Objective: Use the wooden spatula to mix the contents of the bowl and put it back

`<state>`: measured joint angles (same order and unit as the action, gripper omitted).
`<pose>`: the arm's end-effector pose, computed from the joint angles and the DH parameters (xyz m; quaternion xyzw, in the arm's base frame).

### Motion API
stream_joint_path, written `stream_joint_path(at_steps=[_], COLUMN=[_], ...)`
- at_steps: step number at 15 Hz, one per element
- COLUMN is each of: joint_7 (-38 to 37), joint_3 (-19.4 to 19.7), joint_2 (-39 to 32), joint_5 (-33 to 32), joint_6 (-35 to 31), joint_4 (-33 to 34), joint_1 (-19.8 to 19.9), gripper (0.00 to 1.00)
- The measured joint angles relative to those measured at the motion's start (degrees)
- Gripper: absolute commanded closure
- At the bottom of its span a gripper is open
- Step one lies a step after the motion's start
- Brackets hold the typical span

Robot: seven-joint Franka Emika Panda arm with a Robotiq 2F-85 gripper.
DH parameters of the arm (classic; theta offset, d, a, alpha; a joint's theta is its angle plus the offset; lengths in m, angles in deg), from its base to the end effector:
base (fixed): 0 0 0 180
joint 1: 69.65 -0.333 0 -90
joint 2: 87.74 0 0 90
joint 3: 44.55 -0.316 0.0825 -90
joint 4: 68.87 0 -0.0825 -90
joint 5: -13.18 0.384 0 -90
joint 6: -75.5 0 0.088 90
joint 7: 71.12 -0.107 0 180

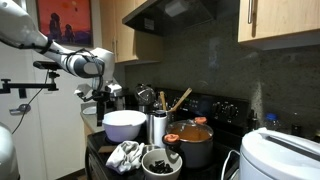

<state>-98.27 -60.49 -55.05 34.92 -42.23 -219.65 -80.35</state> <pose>0.3212 0.1810 0.4209 -0.9890 0.1157 0.0446 0.0811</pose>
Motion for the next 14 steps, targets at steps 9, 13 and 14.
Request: stream_joint_path(at_steps=[9, 13, 14], joint_7=[1.3, 1.2, 1.1], joint_3=[3.6, 4.5, 4.8], joint_2=[-13.4, -21.0, -22.8], joint_5=[-14.9, -19.3, -20.1], joint_6=[-5.9, -8.2, -9.0], joint_4=[18.0, 27.9, 30.2], joint_1=[7.2, 8.0, 8.0], gripper=[0.00, 0.00, 0.00])
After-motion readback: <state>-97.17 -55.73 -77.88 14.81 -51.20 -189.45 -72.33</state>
